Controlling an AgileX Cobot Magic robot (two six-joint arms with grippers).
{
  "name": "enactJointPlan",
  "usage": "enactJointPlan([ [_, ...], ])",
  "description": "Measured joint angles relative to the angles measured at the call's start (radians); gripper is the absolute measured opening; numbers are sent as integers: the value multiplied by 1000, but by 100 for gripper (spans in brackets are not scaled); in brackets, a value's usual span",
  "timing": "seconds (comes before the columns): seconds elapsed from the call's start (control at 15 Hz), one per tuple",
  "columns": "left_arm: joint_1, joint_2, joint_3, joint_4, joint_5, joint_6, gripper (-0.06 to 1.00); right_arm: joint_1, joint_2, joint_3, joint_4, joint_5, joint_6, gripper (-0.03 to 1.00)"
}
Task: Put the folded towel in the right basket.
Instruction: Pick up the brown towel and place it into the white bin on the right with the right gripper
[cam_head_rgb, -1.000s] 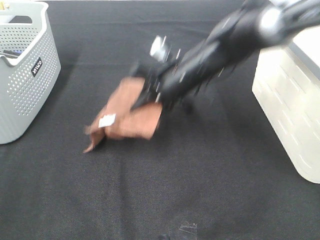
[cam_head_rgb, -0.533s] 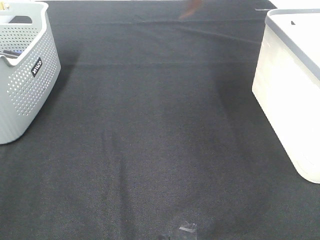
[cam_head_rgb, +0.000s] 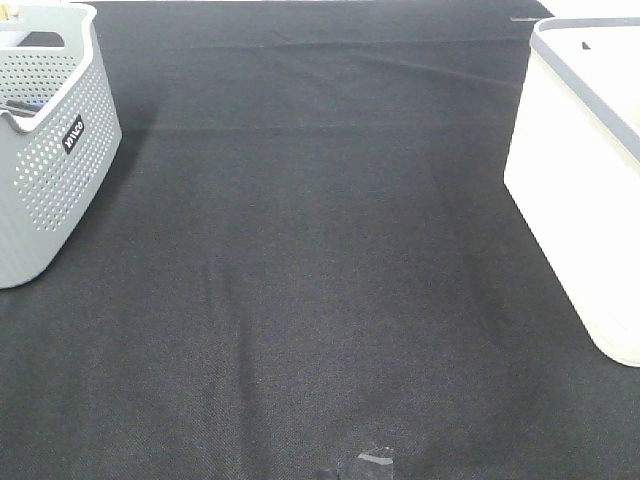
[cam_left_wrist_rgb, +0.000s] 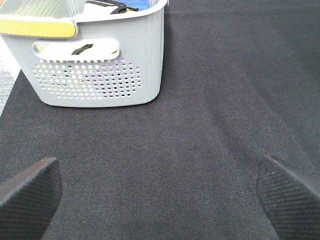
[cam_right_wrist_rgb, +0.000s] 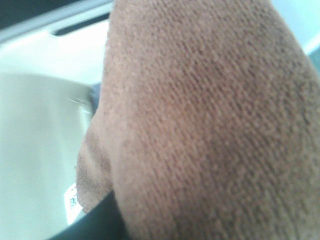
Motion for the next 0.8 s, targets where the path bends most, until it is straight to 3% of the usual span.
enactJointPlan([
  [0.13, 0, 0, 0, 0, 0, 0, 99, 0, 66, 0, -3, 9, 9, 28],
  [0.33, 0, 0, 0, 0, 0, 0, 99, 0, 109, 0, 20, 44, 12, 88],
  [0.67, 0, 0, 0, 0, 0, 0, 99, 15, 88, 0, -6, 43, 22, 97],
  [0.8, 0, 0, 0, 0, 0, 0, 99, 93, 36, 0, -78, 55, 78, 97],
])
